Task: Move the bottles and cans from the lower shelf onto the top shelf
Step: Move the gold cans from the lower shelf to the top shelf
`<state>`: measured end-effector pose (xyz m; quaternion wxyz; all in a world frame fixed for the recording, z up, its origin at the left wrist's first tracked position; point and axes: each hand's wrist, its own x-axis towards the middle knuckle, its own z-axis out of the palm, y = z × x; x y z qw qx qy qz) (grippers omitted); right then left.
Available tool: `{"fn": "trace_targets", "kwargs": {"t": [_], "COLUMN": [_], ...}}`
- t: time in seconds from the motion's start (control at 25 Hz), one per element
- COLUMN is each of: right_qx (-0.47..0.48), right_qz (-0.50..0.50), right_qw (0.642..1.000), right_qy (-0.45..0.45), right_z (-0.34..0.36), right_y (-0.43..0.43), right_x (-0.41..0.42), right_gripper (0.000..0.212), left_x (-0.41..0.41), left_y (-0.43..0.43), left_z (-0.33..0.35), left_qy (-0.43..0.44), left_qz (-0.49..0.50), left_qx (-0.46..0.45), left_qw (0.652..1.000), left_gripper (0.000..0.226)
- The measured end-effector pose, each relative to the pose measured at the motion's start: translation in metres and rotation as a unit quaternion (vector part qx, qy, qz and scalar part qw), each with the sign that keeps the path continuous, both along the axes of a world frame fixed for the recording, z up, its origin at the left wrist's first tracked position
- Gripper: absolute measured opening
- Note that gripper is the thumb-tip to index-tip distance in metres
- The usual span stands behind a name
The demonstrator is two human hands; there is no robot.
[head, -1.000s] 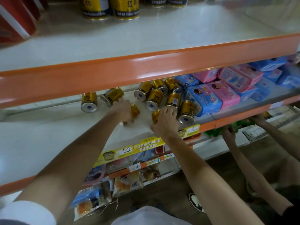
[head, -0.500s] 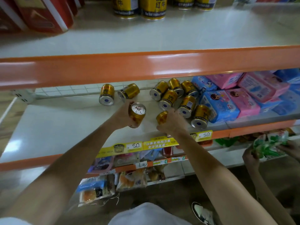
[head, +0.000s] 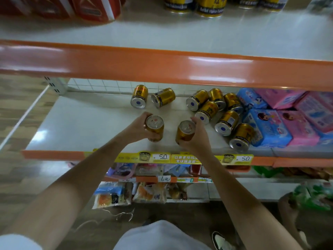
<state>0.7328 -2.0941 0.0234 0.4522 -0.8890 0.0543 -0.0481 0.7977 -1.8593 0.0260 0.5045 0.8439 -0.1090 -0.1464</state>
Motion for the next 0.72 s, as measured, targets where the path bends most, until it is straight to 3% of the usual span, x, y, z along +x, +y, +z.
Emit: {"fn": "trace_targets", "kwargs": {"t": [0.24, 0.48, 0.72], "right_qx": [0.077, 0.006, 0.067], "right_qz": [-0.008, -0.085, 0.031], "right_qw": [0.997, 0.995, 0.997], "right_qy": [-0.027, -0.056, -0.035], "right_z": [-0.013, -0.016, 0.003], "right_y": [0.003, 0.016, 0.001], "right_x": [-0.002, 0.004, 0.018], "right_gripper": [0.079, 0.082, 0.073], "left_x": [-0.009, -0.012, -0.013], "left_y": [-0.003, -0.009, -0.005], "left_z": [-0.009, -0.011, -0.014], "left_qy": [0.031, 0.037, 0.046], "left_qz": [0.049, 0.067, 0.047], "left_qx": [-0.064, -0.075, -0.093], "left_qw": [0.996, 0.994, 0.994], "left_gripper": [0.074, 0.067, 0.079]}}
